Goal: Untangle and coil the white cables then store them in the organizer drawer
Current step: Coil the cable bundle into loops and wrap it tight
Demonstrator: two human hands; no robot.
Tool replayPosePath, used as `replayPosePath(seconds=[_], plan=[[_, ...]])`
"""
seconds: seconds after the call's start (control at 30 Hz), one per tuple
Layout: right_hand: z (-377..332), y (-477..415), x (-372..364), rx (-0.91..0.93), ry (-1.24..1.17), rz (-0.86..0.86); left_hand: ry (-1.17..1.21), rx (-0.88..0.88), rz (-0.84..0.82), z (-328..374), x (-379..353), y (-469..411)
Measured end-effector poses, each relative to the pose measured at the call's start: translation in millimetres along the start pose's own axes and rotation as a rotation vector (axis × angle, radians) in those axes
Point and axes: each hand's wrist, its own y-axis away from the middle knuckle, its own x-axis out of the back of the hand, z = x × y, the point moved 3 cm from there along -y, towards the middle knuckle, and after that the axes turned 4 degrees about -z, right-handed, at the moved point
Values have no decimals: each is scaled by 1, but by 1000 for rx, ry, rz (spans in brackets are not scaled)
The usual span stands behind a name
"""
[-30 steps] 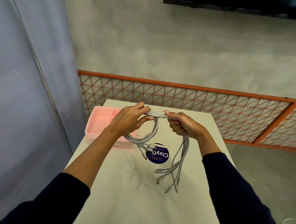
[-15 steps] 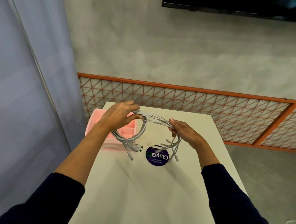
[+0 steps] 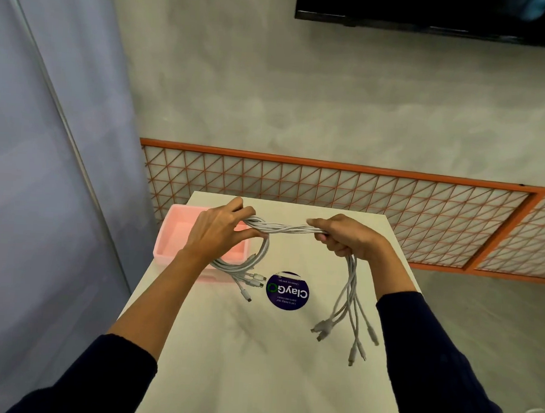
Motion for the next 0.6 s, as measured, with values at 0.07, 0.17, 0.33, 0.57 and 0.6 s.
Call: replayPosePath(seconds=[0.07,0.17,0.33,0.57,0.6], plan=[[-5,5,1,30,23,-91,-20,-4,37,-3,0,-1],[-11,8,-2,72,20,-174,-97,3,23,-9,-1,-4],[-25,13,-7,122,54,-236,-221,-47,5,-1,-6,-6],[-20,3,-6,7,-24,-199,-176,-80,17,9,-14,2],[-17,1,-4,-17,-46,-176,-170,-116,2,11,-12,3]])
